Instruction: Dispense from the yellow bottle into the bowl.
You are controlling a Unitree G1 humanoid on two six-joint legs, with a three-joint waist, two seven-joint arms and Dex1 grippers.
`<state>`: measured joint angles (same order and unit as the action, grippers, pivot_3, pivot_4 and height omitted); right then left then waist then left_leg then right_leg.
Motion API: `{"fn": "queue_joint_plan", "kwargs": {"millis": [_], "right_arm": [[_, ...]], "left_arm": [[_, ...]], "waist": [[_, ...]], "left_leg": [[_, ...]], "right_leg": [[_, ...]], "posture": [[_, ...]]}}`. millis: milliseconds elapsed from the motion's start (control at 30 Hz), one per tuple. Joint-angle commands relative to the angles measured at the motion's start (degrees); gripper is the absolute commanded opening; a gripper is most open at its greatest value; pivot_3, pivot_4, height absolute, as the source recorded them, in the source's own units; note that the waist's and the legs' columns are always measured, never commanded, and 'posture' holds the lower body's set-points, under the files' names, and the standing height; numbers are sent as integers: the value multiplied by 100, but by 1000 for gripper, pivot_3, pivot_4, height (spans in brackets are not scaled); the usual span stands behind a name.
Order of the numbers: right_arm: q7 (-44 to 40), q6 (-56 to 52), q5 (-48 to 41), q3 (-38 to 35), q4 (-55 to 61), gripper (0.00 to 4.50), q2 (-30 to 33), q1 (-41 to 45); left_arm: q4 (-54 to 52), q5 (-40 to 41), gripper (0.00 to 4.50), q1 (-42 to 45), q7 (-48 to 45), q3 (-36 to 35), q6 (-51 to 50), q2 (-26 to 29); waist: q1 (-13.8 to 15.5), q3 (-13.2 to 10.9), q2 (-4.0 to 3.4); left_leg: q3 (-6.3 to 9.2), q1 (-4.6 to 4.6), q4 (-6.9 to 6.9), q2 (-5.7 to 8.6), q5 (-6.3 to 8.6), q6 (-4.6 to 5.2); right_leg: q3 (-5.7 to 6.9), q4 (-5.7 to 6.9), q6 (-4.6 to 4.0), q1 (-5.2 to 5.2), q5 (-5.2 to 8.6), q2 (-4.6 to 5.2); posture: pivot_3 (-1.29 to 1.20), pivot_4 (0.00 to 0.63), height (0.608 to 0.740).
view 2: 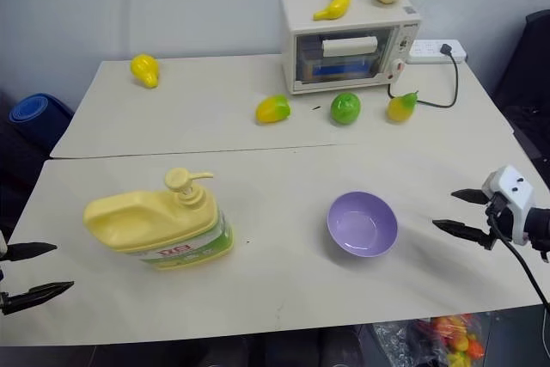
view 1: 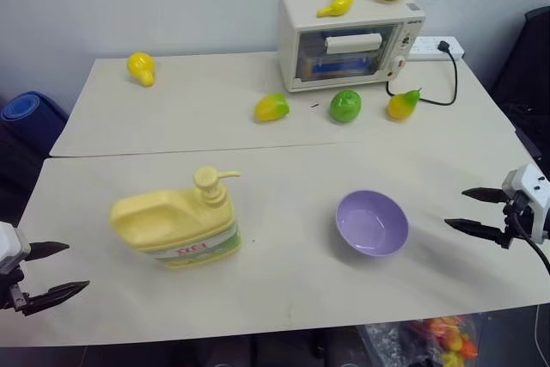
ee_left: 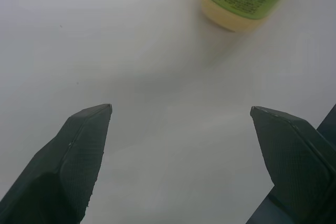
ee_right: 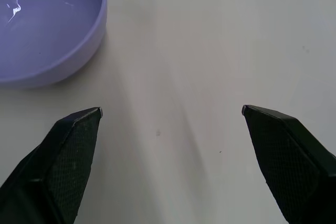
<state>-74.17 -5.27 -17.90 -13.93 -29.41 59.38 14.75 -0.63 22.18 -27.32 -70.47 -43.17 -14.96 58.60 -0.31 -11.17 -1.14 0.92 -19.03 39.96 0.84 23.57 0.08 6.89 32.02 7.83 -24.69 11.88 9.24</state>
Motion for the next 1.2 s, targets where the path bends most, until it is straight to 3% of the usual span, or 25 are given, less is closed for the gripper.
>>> {"fn": "queue_joint_plan", "kwargs": {"millis": [33, 400, 700, 833, 1000, 1100, 1200], "right_arm": [[6, -24, -112, -210, 143, 4474, 52, -50], [67, -181, -211, -247, 347, 4474, 25, -168], [180, -538, -446, -388, 843, 4474, 13, -417], [161, -834, -660, -645, 1558, 4474, 115, -749], [56, -1657, -1282, -1137, 3474, 4474, 108, -1675], [111, -2027, -1621, -1234, 4692, 4474, 32, -2180], [376, -1948, -1541, -880, 5406, 4474, -114, -2217]], "left_arm": [[3, 32, 4500, -29, -179, -80, -48, 58], [74, 113, 4500, 261, 51, -28, -191, -104], [389, 276, 4500, 773, 14, -194, -380, 104], [231, 1110, 4500, 1423, -195, -799, -1389, 569], [-782, 2229, 4500, 1731, -1023, -1612, -2843, 1294], [-1723, 3514, 4500, 2288, -1060, -1636, -3770, 1700], [-2627, 4120, 4500, 2498, -1096, -1367, -4020, 1785]], "waist": [[0, 0, 0], [0, 0, 0], [12, 1, 1], [25, 3, 13], [21, 2, 11], [26, 0, 14], [0, 0, 12]], "left_leg": [[-2, 1, 0, -1, 0, 0], [-16, 40, 2, -4, 2, -1], [-27, 50, 2, -8, 3, -2], [-25, 46, 10, -17, 4, -5], [-35, 53, 10, -50, 22, -26], [-39, 57, 9, -59, 28, -33], [-64, 68, 8, -57, 31, -31]], "right_leg": [[-1, 0, 0, 0, 0, -1], [-18, 3, -1, 2, -5, -6], [-30, 6, -2, 4, -8, -12], [-43, 6, -2, 4, -11, -31], [-54, 2, -6, 2, -11, -69], [-55, 2, -12, 2, -7, -77], [-83, 4, -10, 13, -8, -77]], "posture": [[0, 150, 740], [0, 150, 740], [0, 150, 740], [0, 150, 740], [0, 150, 740], [0, 150, 740], [0, 150, 740]]}}
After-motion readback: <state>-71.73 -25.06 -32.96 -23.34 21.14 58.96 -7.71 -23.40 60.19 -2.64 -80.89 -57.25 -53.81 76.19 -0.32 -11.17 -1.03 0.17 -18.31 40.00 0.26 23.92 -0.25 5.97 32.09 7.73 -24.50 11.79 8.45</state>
